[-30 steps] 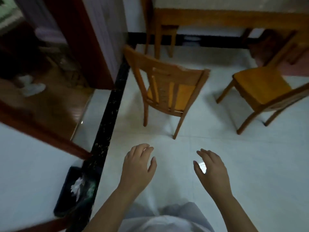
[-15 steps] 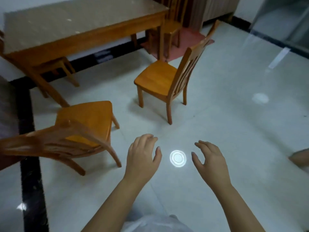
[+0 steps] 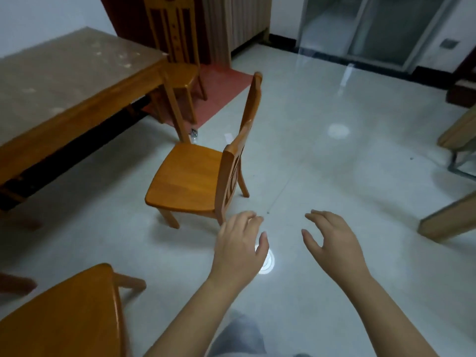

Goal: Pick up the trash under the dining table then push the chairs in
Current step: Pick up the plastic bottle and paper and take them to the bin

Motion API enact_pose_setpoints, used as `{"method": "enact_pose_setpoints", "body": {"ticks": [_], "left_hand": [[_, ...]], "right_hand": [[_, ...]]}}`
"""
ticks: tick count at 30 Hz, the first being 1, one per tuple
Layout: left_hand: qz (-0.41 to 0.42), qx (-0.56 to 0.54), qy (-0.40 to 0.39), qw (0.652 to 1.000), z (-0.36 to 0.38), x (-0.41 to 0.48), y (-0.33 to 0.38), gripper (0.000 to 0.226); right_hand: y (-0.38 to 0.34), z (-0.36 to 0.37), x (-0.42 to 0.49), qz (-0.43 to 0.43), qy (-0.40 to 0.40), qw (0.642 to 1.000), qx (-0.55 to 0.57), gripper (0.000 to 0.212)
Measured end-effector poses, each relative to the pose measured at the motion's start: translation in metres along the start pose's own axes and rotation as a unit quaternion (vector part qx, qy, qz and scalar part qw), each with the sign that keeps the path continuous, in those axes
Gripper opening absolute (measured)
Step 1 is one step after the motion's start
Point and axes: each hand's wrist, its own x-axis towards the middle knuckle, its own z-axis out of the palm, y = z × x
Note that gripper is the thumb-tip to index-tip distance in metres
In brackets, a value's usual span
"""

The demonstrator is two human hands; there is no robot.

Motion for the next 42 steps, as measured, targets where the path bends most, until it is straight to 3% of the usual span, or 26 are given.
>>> {"method": "enact_pose_setpoints", "body": {"ticks": [6, 13, 20, 24, 28, 42], "left_hand": [[0.04, -0.043, 0.004, 0.998, 0.043, 0.119, -0.003, 0.035], [0.066, -0.041, -0.012, 0.997, 0.119, 0.252, 0.024, 0.034], [0.01, -0.041, -0.022, 0.999, 0.176, 0.389, 0.054, 0.039], [-0.015, -0.022, -0.016, 1.0, 0.201, 0.448, 0.051, 0.039], [-0.052, -0.018, -0.024, 0.998, 0.236, 0.522, 0.033, 0.028], [-0.138, -0.044, 0.037, 0.989, 0.289, 0.833, -0.084, 0.032]], "right_hand": [[0.045, 0.006, 0.075, 0.082, 0.01, 0.997, -0.011, 0.031], [0.156, 0.012, 0.179, 0.13, 0.014, 0.991, -0.03, 0.03], [0.258, -0.007, 0.312, 0.092, 0.012, 0.995, -0.031, 0.029], [0.303, -0.005, 0.381, 0.118, 0.011, 0.993, -0.027, 0.029], [0.332, 0.02, 0.454, 0.096, -0.001, 0.995, -0.018, 0.029], [0.36, 0.109, 0.779, 0.007, -0.062, 0.998, -0.032, 0.031]]}}
